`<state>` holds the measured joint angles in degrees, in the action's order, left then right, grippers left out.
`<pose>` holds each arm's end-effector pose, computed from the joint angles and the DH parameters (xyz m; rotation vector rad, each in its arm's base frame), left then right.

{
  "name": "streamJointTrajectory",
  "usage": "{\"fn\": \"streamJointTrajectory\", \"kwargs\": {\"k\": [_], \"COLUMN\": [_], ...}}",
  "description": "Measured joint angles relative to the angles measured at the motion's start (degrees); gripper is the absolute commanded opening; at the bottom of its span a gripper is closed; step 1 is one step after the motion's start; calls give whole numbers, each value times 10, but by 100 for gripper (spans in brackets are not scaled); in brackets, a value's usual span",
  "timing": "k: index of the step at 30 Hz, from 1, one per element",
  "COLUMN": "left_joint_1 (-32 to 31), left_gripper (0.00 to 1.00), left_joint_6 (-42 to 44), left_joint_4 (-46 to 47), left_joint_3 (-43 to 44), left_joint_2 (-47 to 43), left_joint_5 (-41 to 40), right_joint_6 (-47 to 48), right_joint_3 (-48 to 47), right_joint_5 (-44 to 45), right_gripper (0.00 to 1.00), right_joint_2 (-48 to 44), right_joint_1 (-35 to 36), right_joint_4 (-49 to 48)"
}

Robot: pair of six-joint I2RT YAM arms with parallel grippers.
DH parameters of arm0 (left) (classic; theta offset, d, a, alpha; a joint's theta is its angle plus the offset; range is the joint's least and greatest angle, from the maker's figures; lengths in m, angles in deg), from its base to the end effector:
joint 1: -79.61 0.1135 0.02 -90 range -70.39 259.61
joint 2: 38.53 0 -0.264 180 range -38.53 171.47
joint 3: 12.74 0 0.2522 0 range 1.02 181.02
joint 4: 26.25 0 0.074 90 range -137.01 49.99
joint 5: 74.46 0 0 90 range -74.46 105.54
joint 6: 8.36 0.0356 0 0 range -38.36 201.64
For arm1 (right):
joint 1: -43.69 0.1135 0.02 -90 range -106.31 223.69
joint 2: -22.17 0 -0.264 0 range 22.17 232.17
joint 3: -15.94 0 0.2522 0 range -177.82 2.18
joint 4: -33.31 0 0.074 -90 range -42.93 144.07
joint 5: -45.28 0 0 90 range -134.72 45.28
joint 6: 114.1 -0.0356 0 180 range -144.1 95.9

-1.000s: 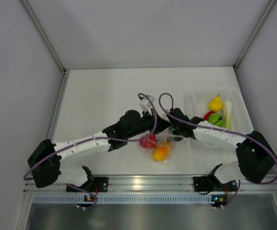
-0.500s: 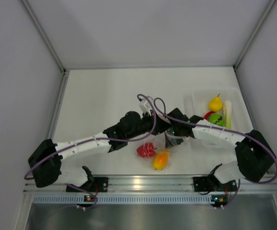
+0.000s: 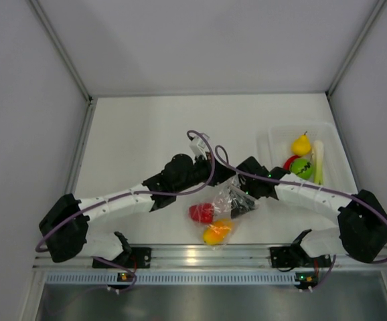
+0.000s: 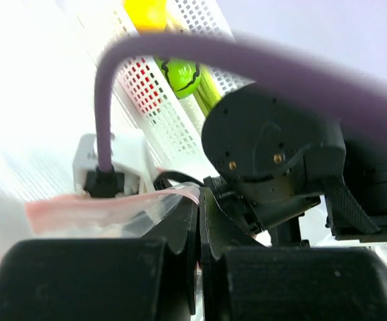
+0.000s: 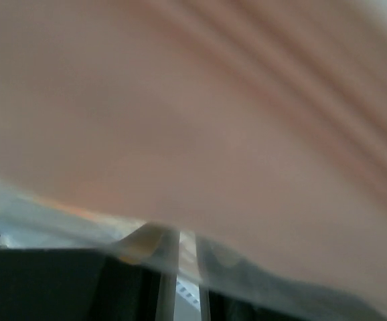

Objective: Open the zip-top bag and remove the fake food
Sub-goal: Pick up the fake vegetable from the zipper food storage bag.

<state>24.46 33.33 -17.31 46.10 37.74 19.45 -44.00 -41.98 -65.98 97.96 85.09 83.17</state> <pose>0.1730 -0.2527 0.2782 0.1718 1.9229 -1.3465 0.1684 0.1656 0.1928 -0.6461 2.8289 0.7592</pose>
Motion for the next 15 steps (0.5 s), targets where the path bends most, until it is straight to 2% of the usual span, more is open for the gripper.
{"fn": "streamJointTrajectory", "kwargs": {"k": [4,8,11,15], "left_joint_1": [36,70,82,82], "left_gripper": [0,0,0,0], "left_joint_6": [0,2,2,1], "left_joint_4": [-4,-14,-17,-16], "left_joint_3": [14,80,140,179], "left_joint_2": [19,71,105,115], "left_joint_5": [43,124,197,262], "right_joint_6": [-14,-62,-119,-200], "right_joint_3": [19,47,76,105], "right_joint_5": [-23,-15,30,146], "right_gripper": [12,8,4,0], "right_joint_2": [-9,-51,-110,-215], "right_joint_1": [5,5,5,8], "right_joint_4": [-28,-94,-139,-149]}}
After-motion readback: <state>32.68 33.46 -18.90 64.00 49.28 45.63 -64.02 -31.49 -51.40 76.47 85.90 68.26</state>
